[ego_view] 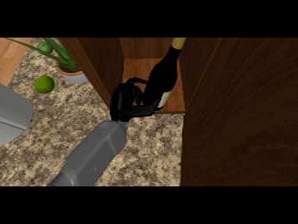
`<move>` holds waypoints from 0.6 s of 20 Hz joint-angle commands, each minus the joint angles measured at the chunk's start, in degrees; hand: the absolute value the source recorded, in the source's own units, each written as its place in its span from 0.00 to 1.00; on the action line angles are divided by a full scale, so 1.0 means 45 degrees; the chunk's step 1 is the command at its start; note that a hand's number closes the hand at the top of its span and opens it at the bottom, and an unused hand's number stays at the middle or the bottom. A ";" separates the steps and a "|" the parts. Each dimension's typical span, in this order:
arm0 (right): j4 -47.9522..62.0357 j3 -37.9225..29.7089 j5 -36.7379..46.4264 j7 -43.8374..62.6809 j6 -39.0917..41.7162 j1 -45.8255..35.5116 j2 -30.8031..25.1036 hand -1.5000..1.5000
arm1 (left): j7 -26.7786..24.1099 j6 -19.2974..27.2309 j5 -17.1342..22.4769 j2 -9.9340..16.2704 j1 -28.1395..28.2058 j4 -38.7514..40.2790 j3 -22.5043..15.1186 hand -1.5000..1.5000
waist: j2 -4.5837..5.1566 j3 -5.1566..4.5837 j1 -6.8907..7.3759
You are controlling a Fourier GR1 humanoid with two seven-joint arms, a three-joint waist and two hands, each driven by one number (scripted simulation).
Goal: Pick up the wine, place it into the cabinet and close the cabinet
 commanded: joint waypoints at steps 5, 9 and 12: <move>-0.0774 -0.0269 -0.0564 0.0180 0.0274 0.0536 -0.0231 0.00 | -0.0207 -0.1117 0.0919 -0.0011 -0.1749 0.2160 0.0586 1.00 | 0.0025 -0.0001 -0.0113; 0.0450 -0.0090 -0.0153 -0.0447 0.0346 0.0039 -0.0052 0.00 | 0.0177 -0.0504 0.1225 -0.0010 -0.2368 0.2039 0.0607 1.00 | 0.0028 0.0002 -0.0064; 0.0916 0.0654 0.0985 -0.0955 -0.0040 -0.0080 0.0532 0.00 | 0.0303 -0.0801 0.1447 -0.0010 -0.1942 0.1969 0.0229 1.00 | 0.0027 0.0001 -0.0037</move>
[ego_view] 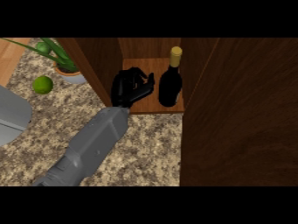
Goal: Pick up the wine, place it into the cabinet and close the cabinet
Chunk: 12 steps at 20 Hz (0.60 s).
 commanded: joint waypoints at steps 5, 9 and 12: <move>-0.0442 0.0083 -0.0193 0.0507 -0.0060 -0.0176 -0.0136 0.00 | 0.0088 0.0236 0.0273 -0.0008 -0.1384 0.2144 0.0240 1.00 | 0.0080 -0.0006 -0.0269; 0.0696 -0.0159 -0.0281 0.0207 0.0014 -0.1073 -0.0261 0.00 | 0.0222 0.0744 0.0648 -0.0008 -0.1217 0.1767 -0.0126 1.00 | 0.0097 -0.0006 -0.0289; -0.0174 0.0383 0.0049 0.0519 -0.0251 -0.0646 0.0051 0.00 | -0.0489 -0.0179 0.0508 -0.0008 -0.1414 0.3037 0.0476 1.00 | 0.0160 -0.0018 -0.0365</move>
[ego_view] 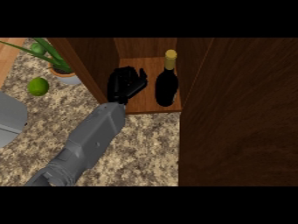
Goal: Pick up the wine, place it into the cabinet and close the cabinet
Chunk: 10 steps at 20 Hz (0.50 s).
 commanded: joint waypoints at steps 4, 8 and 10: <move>-0.0110 0.0040 -0.0223 0.0357 -0.0044 -0.0259 -0.0087 0.00 | -0.0809 -0.0066 0.0360 -0.0002 -0.0459 0.0790 0.0611 1.00 | 0.0041 -0.0008 -0.0047; -0.0107 -0.0022 -0.0012 0.0890 -0.0347 -0.0812 -0.0248 0.00 | -0.1746 -0.0241 0.0235 -0.0003 0.0122 0.0652 0.0613 1.00 | -0.0017 -0.0006 0.0062; 0.0161 -0.0599 -0.0270 0.0054 0.0027 -0.0503 -0.0397 0.00 | -0.2493 -0.0508 0.0157 -0.0003 -0.0171 0.1180 0.1001 0.00 | 0.0012 -0.0001 0.0080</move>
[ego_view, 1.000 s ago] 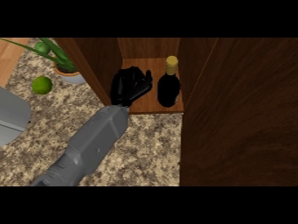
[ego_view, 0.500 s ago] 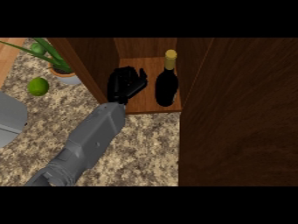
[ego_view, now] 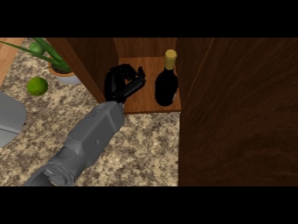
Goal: Pick up the wine, place it into the cabinet and close the cabinet
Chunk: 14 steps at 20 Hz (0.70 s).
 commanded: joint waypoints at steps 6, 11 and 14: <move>-0.0382 -0.0071 0.0009 0.1156 -0.0640 -0.1004 -0.0157 0.00 | -0.1904 -0.0267 -0.0528 0.0026 0.0360 -0.0200 0.0129 0.00 | -0.0171 0.0035 0.0502; -0.0122 0.0276 0.0846 -0.0149 -0.0344 0.0126 0.0240 0.00 | -0.1838 -0.0071 -0.0781 0.0256 0.1109 -0.1415 -0.0105 0.00 | -0.0287 0.0052 0.0738; -0.0140 -0.0555 -0.0118 -0.0413 0.0129 0.0568 -0.0155 0.00 | -0.1464 0.0288 -0.0834 0.0559 0.1482 -0.2186 -0.0241 0.00 | -0.0344 0.0061 0.0805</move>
